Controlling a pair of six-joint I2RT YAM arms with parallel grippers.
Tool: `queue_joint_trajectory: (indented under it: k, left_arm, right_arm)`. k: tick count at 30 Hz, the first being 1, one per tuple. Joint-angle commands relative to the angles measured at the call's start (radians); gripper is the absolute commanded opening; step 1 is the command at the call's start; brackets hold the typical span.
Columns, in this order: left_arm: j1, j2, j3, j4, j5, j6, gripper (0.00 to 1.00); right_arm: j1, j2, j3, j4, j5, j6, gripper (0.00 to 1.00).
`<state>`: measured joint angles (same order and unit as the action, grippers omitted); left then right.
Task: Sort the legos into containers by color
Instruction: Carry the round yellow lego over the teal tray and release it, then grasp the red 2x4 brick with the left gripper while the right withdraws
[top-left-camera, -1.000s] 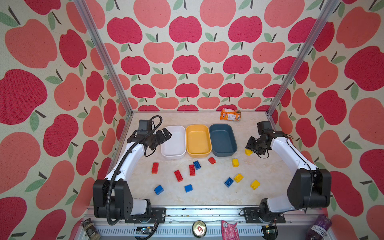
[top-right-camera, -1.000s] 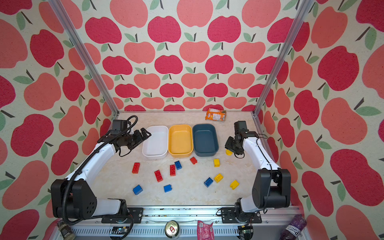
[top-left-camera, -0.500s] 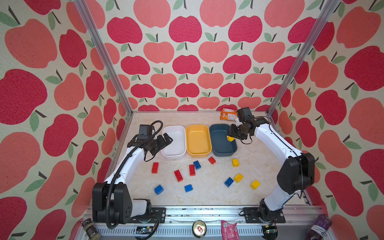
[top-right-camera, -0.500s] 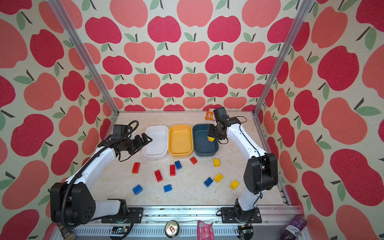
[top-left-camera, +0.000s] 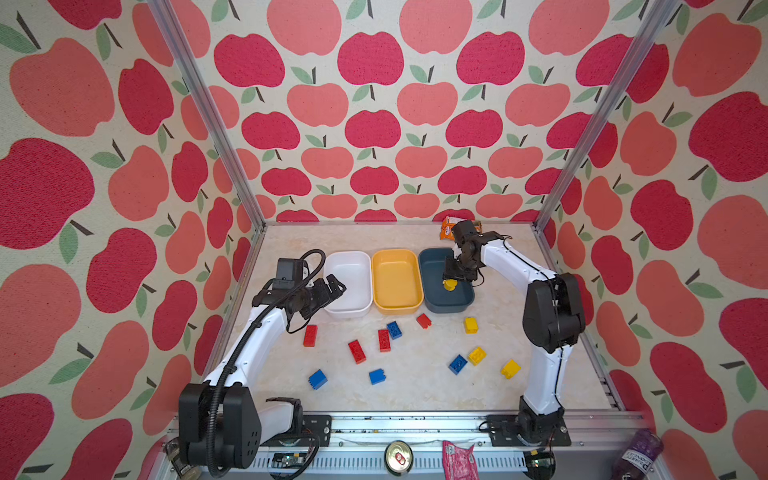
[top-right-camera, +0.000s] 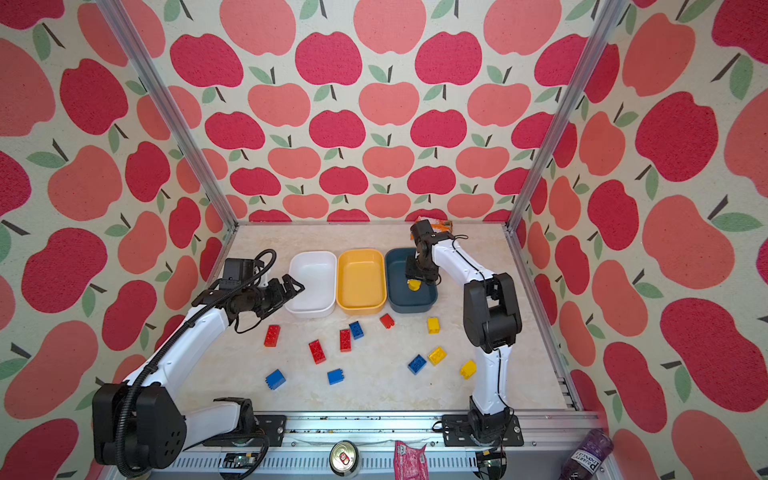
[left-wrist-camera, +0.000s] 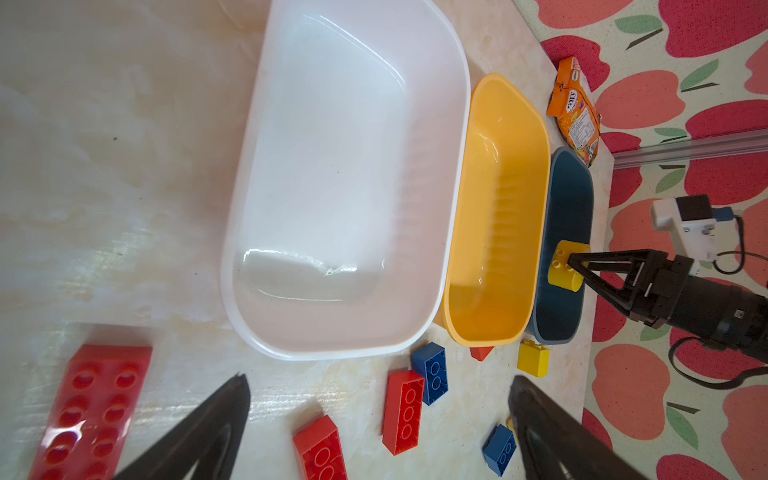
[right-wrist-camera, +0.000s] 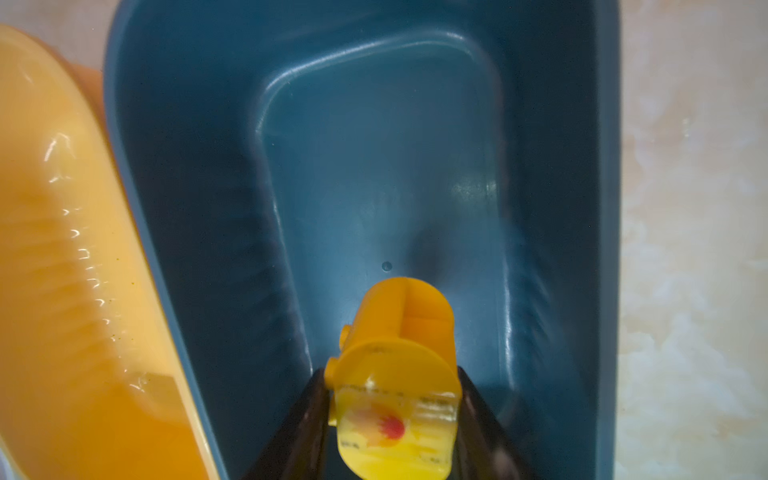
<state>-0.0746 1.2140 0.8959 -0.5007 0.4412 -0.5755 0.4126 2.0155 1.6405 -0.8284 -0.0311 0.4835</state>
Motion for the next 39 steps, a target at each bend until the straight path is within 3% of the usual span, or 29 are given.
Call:
queue_joint_trajectory:
  k: [1, 12, 18, 29, 39]
  left_arm:
    - [-0.001, -0.044, -0.011, -0.050, -0.032, 0.011, 0.99]
    - [0.009, -0.097, -0.034, -0.101, -0.057, 0.029, 0.99]
    - [0.021, -0.105, -0.042, -0.136, -0.072, 0.029, 0.99]
    - [0.052, -0.024, -0.017, -0.290, -0.197, 0.061, 0.98]
    - [0.050, 0.004, -0.017, -0.351, -0.324, 0.133, 0.81]
  right_arm:
    - [0.007, 0.033, 0.041, -0.043, 0.004, -0.022, 0.39]
    - [0.030, 0.049, 0.087, -0.080, 0.043, -0.030, 0.66]
    - [0.032, -0.015, 0.067, -0.083, 0.051, -0.011, 0.69]
    - [0.032, -0.218, -0.066, -0.066, 0.041, 0.003, 0.81]
    - [0.028, -0.341, -0.164, -0.058, 0.028, 0.005, 0.83]
